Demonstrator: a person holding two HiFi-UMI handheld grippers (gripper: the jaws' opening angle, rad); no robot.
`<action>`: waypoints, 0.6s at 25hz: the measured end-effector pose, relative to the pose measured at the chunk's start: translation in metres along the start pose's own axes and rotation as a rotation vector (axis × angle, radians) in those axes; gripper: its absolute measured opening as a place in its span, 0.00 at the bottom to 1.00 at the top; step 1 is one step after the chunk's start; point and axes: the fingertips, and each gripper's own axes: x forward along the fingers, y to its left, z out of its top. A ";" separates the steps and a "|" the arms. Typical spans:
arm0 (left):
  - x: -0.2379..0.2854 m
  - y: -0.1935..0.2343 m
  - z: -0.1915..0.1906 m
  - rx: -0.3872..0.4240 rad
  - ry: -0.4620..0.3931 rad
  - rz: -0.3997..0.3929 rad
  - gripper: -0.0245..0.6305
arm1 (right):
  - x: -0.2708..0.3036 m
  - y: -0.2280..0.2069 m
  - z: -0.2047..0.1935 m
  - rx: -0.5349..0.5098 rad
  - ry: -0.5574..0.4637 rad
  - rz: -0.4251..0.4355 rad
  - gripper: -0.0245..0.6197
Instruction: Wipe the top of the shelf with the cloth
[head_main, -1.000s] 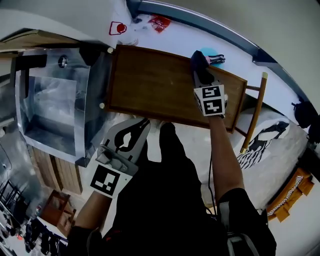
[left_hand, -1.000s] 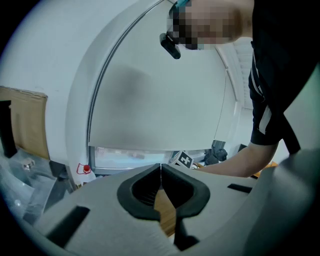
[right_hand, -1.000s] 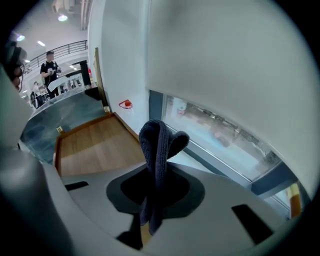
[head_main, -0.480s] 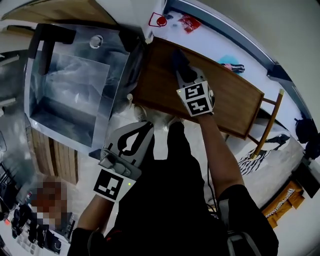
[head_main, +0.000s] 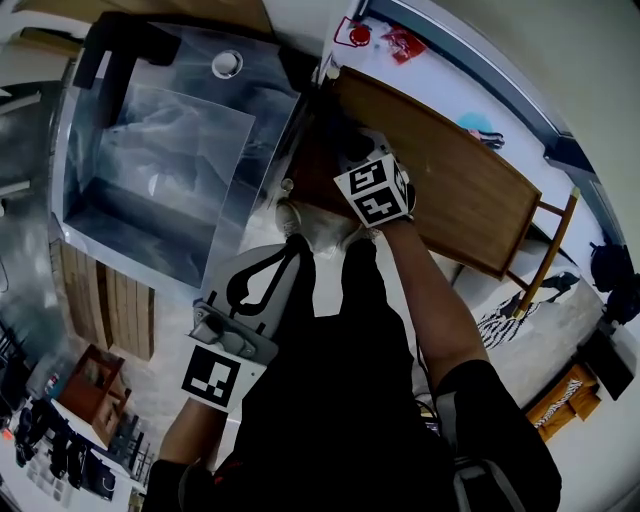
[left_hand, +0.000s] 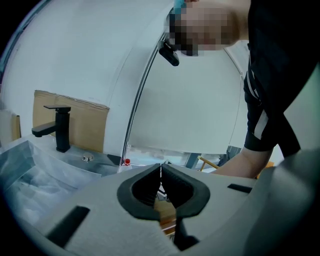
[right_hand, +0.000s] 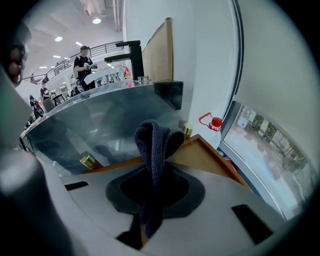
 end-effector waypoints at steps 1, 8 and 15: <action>-0.002 0.002 0.001 0.001 -0.005 0.003 0.07 | 0.004 0.003 0.000 -0.003 0.005 0.004 0.11; -0.007 0.005 -0.002 0.002 -0.005 0.009 0.07 | 0.020 0.013 -0.016 -0.013 0.052 0.021 0.11; 0.003 -0.007 -0.003 0.011 0.009 -0.015 0.07 | 0.016 0.007 -0.030 0.001 0.057 0.020 0.11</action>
